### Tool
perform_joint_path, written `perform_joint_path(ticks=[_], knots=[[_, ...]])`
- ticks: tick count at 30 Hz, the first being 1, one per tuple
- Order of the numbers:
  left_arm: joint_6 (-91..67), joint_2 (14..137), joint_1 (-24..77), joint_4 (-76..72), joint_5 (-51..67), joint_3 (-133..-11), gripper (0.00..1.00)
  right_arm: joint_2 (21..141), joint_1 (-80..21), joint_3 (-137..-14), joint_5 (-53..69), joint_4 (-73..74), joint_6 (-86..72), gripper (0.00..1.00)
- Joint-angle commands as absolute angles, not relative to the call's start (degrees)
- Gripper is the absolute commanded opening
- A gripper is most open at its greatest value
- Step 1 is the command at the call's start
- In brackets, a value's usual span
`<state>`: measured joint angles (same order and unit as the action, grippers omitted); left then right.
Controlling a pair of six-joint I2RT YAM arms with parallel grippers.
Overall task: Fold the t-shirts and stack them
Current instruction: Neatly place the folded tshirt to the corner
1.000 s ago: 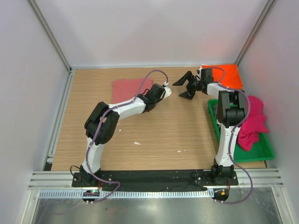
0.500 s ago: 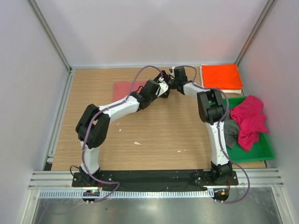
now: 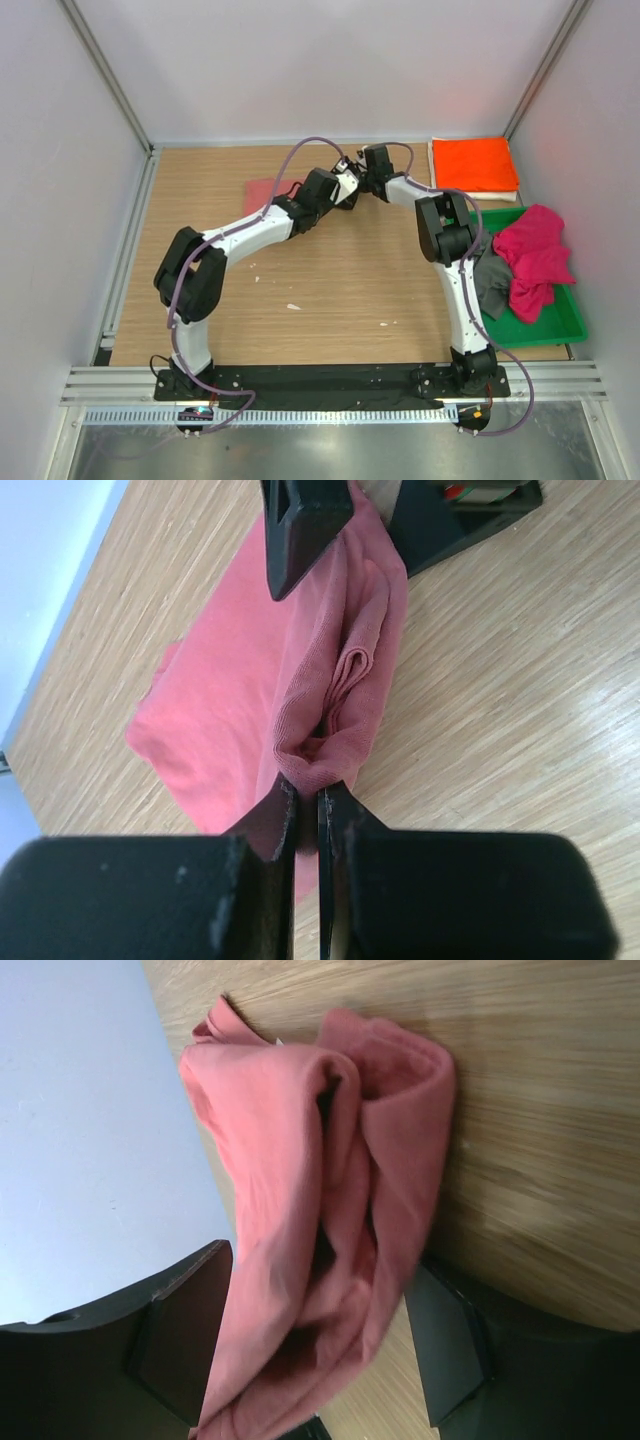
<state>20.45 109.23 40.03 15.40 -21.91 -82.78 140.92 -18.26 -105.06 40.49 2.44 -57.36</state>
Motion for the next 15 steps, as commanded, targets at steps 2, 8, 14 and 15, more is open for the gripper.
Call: perform_joint_path(ticks=[2, 8, 14, 15], knots=[[18.55, 104.42, 40.08, 14.94, -20.57, -81.65, 0.00, 142.99, -20.12, -108.63, 36.39, 3.69, -58.27, 0.73], [13.38, 102.31, 40.25, 17.92, -14.88, -80.86, 0.14, 144.84, -21.27, -113.99, 31.47, 10.08, -54.68, 0.28], [1.61, 92.39, 39.82, 19.16, -5.10, -73.75, 0.68, 140.89, -21.36, -121.35, 18.85, 31.49, -33.88, 0.02], [0.10, 90.81, 39.47, 19.42, -4.40, -72.78, 0.68, 140.37, -21.36, -122.59, 16.72, 34.42, -26.70, 0.01]])
